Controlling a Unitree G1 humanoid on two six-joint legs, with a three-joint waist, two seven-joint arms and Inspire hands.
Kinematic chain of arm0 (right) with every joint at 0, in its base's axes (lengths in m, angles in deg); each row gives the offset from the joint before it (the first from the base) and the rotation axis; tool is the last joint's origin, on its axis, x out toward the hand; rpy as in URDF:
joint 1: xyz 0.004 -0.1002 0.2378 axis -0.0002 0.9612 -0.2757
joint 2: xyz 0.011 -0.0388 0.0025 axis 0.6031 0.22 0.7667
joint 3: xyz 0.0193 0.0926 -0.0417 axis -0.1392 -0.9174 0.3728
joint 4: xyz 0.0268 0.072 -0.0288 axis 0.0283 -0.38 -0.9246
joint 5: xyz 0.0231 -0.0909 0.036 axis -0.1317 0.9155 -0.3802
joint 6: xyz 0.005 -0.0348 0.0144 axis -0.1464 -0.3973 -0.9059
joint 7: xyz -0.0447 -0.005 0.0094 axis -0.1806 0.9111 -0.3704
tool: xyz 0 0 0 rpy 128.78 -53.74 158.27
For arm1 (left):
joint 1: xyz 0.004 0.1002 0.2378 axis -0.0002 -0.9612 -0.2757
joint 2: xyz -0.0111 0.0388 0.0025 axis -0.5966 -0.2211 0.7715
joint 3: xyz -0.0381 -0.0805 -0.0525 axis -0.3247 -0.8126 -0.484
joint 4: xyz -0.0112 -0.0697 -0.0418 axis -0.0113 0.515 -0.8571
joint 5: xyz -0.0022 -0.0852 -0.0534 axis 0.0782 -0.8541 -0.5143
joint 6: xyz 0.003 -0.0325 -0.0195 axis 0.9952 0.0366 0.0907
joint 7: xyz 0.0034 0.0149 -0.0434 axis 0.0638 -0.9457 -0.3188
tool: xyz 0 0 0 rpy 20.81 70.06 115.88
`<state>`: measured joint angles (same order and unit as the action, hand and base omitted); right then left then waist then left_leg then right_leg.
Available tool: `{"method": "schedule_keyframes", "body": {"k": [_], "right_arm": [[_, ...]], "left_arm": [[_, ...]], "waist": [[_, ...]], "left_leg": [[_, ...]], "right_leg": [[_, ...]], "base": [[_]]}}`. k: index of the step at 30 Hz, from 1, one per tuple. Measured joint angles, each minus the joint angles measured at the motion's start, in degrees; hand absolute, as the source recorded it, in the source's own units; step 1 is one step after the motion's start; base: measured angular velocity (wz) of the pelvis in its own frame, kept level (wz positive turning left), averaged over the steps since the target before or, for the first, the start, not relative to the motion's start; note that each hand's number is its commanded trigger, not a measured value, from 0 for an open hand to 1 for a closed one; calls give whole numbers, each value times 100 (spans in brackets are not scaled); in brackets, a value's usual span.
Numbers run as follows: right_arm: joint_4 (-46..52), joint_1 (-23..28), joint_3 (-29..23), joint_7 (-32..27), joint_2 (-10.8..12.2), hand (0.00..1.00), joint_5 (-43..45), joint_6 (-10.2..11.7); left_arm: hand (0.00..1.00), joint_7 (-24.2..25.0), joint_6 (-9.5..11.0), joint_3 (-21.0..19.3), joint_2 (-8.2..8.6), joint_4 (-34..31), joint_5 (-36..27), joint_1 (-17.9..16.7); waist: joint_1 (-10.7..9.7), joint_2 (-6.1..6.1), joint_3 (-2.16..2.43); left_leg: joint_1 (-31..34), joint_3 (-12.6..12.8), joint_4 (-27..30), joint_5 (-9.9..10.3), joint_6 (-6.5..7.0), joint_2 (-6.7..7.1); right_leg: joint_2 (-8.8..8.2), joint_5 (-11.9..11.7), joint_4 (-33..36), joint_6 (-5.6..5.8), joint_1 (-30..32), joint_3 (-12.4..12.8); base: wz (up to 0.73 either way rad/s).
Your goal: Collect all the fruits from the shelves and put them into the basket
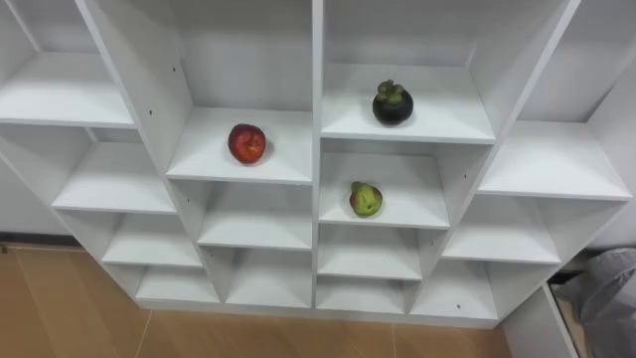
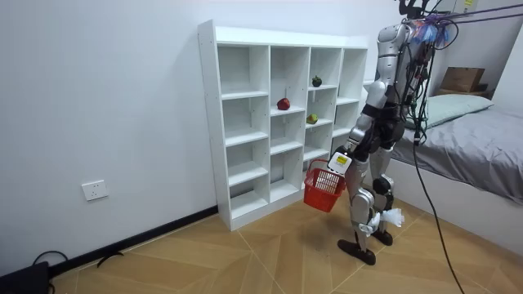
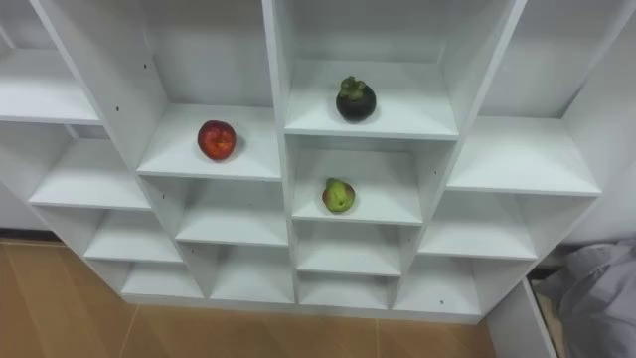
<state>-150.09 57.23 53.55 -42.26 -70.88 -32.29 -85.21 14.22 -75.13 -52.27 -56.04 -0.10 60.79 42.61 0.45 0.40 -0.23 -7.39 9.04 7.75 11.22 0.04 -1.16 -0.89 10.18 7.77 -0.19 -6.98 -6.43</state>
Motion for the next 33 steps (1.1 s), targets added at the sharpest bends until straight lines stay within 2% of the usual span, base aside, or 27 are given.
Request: {"method": "schedule_keyframes", "body": {"k": [14, 18, 22, 25, 28, 33], "right_arm": [[14, -3, 22, -30, 0, 0, -47, 0], [-2, 9, 37, -179, 1, 0, -397, -11], [26, 134, -282, -380, 7, 0, -534, -7], [115, 270, -702, -627, -5, 0, -496, -10], [490, 361, -875, -919, -48, 0, -441, 1], [1721, 333, -1096, -1713, -88, 0, 86, 131]], "left_arm": [[100, 32, 0, 3, -1, 0, -10, 0], [100, 18, -4, 11, 2, -1, -37, 0], [100, 9, -9, -24, 2, 0, -46, -4], [100, 23, -2, -205, 12, -12, -44, -4], [100, 16, 15, -232, -33, -15, -48, 3], [100, -79, 56, -232, -68, -78, -16, 43]], "waist": [[7, 1, 3], [1, -6, 4], [-23, 1, 2], [-27, 13, 3], [-59, 16, 7], [-150, 35, 13]], "left_leg": [[-18, 0, 5, 0, 0, 0], [-4, -3, 2, 0, 0, 0], [-21, -6, 1, 0, 0, 0], [-11, 5, 1, 0, 0, 0], [-22, 22, 1, 0, 0, 0], [-24, 110, 10, -2, 2, -6]], "right_leg": [[-2, 0, 2, 0, 2, -19], [1, 0, 3, 0, -3, 0], [-2, 0, 1, 0, -11, -1], [0, 1, 10, 0, -8, 14], [-1, 0, 27, 0, -9, 35], [8, 10, 96, 0, 99, 127]], "base": [[0], [0], [0], [0], [-2], [-8]]}}
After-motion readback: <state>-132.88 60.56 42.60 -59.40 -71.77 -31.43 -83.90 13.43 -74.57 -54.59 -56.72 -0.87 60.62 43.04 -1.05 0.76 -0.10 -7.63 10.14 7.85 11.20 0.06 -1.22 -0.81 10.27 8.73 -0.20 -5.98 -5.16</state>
